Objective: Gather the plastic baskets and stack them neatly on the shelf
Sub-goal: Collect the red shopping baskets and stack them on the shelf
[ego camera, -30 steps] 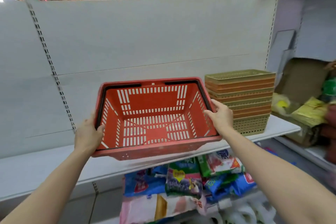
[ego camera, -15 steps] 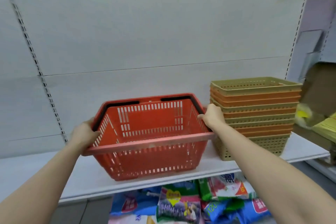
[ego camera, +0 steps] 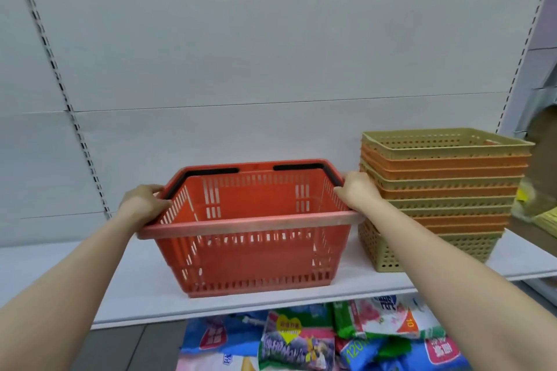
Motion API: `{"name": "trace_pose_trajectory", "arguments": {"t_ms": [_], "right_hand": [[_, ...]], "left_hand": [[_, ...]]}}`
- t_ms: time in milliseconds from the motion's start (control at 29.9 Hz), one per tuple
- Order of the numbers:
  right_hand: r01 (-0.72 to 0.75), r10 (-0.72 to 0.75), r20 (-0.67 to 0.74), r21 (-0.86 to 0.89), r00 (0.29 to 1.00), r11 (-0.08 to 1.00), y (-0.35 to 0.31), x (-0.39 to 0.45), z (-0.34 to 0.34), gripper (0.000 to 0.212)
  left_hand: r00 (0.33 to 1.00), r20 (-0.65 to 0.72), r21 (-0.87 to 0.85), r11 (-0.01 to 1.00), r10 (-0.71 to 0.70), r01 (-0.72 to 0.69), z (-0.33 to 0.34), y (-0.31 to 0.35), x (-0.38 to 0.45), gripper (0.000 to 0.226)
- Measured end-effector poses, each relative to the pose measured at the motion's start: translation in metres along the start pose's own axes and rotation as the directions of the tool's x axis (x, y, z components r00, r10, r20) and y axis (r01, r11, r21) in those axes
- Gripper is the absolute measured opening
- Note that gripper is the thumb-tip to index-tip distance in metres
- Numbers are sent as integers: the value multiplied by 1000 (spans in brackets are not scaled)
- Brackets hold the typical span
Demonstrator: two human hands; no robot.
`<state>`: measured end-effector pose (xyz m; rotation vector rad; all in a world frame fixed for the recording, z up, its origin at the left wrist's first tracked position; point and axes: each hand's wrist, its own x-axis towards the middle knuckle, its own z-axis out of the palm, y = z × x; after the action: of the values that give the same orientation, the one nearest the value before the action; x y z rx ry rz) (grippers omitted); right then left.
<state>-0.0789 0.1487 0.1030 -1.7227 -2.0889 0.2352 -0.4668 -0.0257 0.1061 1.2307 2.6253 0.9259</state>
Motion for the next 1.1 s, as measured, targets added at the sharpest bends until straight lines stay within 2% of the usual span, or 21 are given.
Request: {"name": "trace_pose_trajectory", "arguments": {"t_ms": [100,200,301,434,601,835,1002,1069,1102], "right_hand": [[96,-135,-237,-167,962,981,-10,-15,-6,27],[277,-347,-432,-218,833,936,-22,-34,-12,25],[432,-461,-496,-181,735,883,-44,-63,-11,24],[535,-520,-519,-135,679,834,-85,-116,0,36],[612,-543,-552,-73,632,787,-134,-196,24,34],[689,-588,-512,11,627,725,-219,-324,91,31],[743,-640,-435,109,633,660,-289,-416,147,32],[747,-663,-385,119,642,654,-317,-452,171,33],[774,-698,-353,143,622,617,-343,-478,190,33]], "left_hand": [[990,-130,66,997,50,-42,-5,-4,-6,57],[931,-289,156,971,221,-182,-13,-2,-24,55],[825,-380,256,905,418,-341,-24,-1,-55,52],[680,-421,402,796,600,-453,-38,-26,-100,48],[631,-424,453,756,649,-473,-57,-97,-152,43],[701,-395,509,777,594,-371,-122,-249,-241,48],[827,-365,484,846,428,-224,-162,-364,-308,45],[848,-370,484,858,379,-172,-172,-411,-342,44],[883,-366,480,873,294,-92,-182,-448,-364,43]]}}
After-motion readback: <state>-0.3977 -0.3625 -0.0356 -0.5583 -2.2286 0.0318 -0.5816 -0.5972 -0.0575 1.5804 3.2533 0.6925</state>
